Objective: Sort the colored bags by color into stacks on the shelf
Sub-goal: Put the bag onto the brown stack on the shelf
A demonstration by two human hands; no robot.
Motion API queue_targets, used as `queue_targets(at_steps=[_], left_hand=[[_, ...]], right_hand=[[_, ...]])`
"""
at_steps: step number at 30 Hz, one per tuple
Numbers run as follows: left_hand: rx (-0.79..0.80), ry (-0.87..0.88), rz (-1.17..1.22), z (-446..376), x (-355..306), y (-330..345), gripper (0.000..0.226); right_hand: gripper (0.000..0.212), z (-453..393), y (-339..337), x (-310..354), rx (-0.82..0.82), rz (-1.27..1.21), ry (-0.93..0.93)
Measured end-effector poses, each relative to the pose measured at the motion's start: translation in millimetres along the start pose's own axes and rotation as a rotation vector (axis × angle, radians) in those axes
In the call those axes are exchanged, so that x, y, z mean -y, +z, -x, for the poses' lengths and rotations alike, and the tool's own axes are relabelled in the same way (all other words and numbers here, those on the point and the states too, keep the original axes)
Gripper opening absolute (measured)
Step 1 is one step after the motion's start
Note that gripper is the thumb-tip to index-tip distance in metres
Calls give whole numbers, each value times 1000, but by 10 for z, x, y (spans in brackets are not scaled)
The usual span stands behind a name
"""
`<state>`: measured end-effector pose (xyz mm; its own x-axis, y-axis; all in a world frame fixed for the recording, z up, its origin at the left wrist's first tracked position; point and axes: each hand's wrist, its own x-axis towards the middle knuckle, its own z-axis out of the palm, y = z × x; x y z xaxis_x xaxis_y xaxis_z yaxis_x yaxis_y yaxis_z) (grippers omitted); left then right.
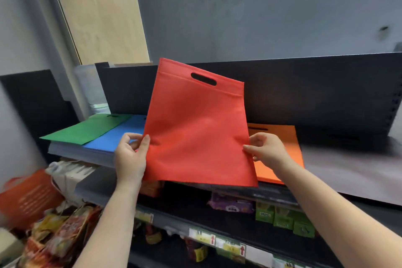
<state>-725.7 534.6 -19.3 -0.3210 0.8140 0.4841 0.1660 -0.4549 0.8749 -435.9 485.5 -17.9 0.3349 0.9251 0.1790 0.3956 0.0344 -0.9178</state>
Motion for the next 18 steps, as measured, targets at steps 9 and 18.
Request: queue_targets(at_steps=[9, 18], left_hand=[[228, 138, -303, -1374, 681, -26, 14], [544, 66, -733, -1791, 1328, 244, 15]], right_hand=[[16, -615, 1019, 177, -233, 261, -21], [21, -869, 1471, 1, -182, 630, 163]])
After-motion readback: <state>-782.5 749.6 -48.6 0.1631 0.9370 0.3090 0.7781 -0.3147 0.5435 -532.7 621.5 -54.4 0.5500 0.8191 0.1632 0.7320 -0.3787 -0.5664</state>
